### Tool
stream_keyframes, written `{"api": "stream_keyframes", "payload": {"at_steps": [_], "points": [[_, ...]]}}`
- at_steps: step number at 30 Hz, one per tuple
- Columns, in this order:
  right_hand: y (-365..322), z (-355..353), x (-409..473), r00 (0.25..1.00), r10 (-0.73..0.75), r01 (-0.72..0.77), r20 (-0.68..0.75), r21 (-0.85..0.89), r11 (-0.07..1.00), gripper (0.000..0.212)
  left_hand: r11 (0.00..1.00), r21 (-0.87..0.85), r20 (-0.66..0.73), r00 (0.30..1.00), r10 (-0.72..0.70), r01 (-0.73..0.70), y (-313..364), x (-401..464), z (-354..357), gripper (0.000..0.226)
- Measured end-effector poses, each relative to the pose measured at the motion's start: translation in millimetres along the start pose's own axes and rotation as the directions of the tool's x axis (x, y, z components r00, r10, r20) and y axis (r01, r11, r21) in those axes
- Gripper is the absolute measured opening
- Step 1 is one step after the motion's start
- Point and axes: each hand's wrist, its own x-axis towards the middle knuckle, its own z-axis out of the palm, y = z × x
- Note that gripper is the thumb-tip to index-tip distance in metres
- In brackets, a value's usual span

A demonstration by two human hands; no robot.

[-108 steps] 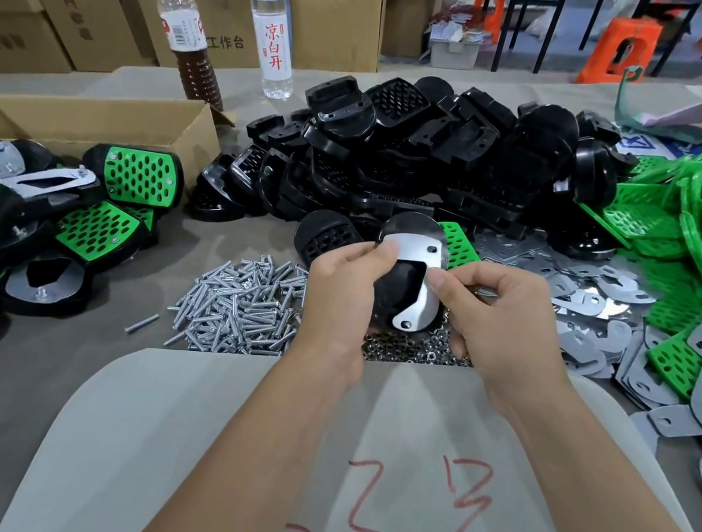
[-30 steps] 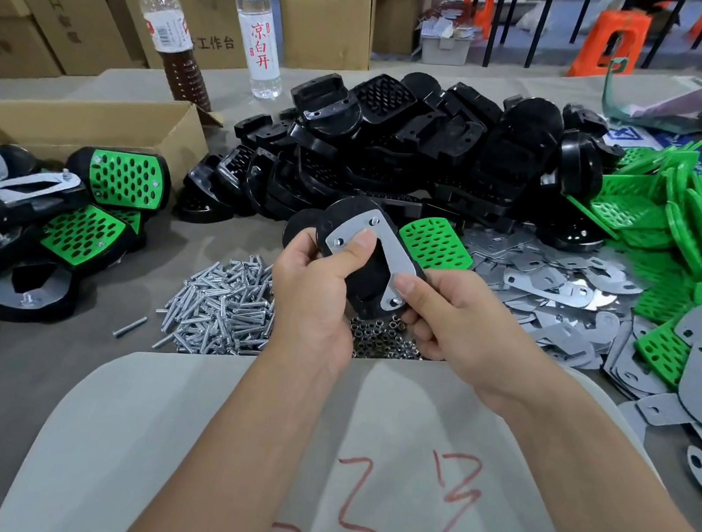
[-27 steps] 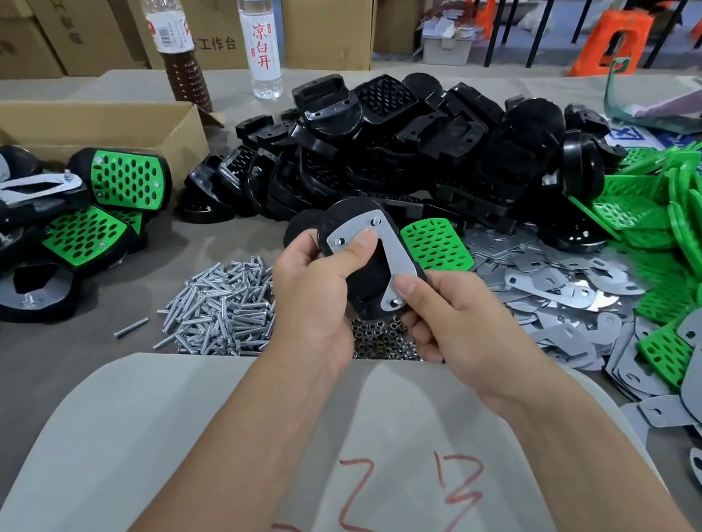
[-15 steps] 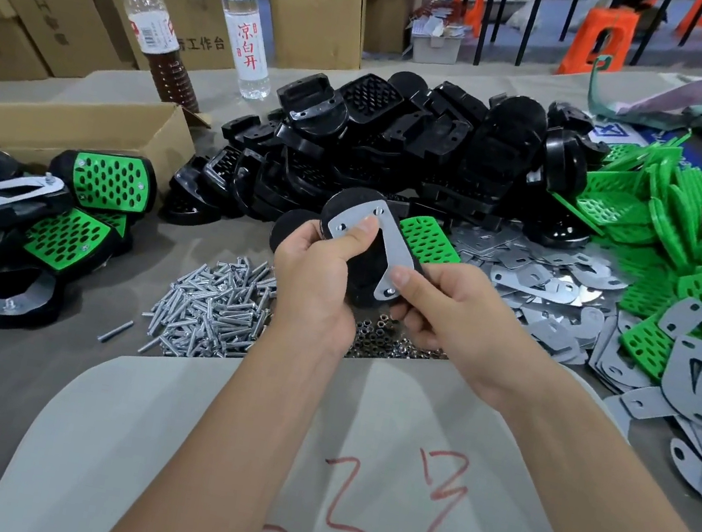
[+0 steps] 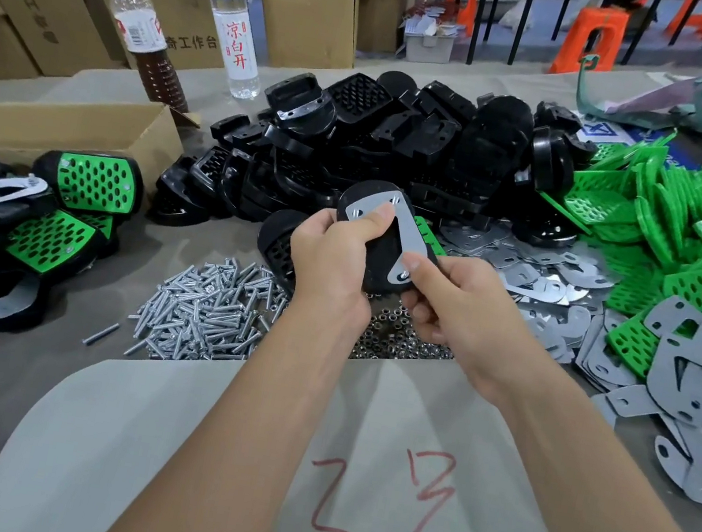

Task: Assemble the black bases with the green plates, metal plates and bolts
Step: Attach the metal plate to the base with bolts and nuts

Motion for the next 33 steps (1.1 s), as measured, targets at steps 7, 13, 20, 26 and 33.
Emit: {"api": "stream_keyframes", "payload": {"at_steps": [7,13,20,26,33], "points": [[0.3,-0.6,-4.5,0.991,0.023,-0.041,0.134,0.138,0.99,0.025,1.0,0.026,0.028,0.999,-0.015,0.015,0.1,-5.5,-12.6,0.019],[6.3,4.1,-4.1,0.994,-0.104,0.104,0.013,0.028,0.994,0.013,0.997,0.034,0.06,0.996,-0.066,0.064,4.2,-6.7,-15.8,0.025],[3.4,6.4,-5.8,0.995,-0.099,0.094,0.019,0.164,0.982,0.015,0.989,0.125,0.112,0.989,-0.094,0.079,8.8,-4.0,-17.6,0.024],[-2.2,3.6,-4.3,0.986,-0.037,0.083,-0.161,0.287,0.954,0.017,0.972,0.236,0.158,0.986,-0.043,0.005,4.1,3.3,7.3,0.017],[-7.2,-26.1,2.1,0.917,0.078,0.102,-0.39,0.419,0.902,0.017,0.925,0.364,0.307,0.952,-0.008,-0.109,-21.4,8.6,41.6,0.05]]}}
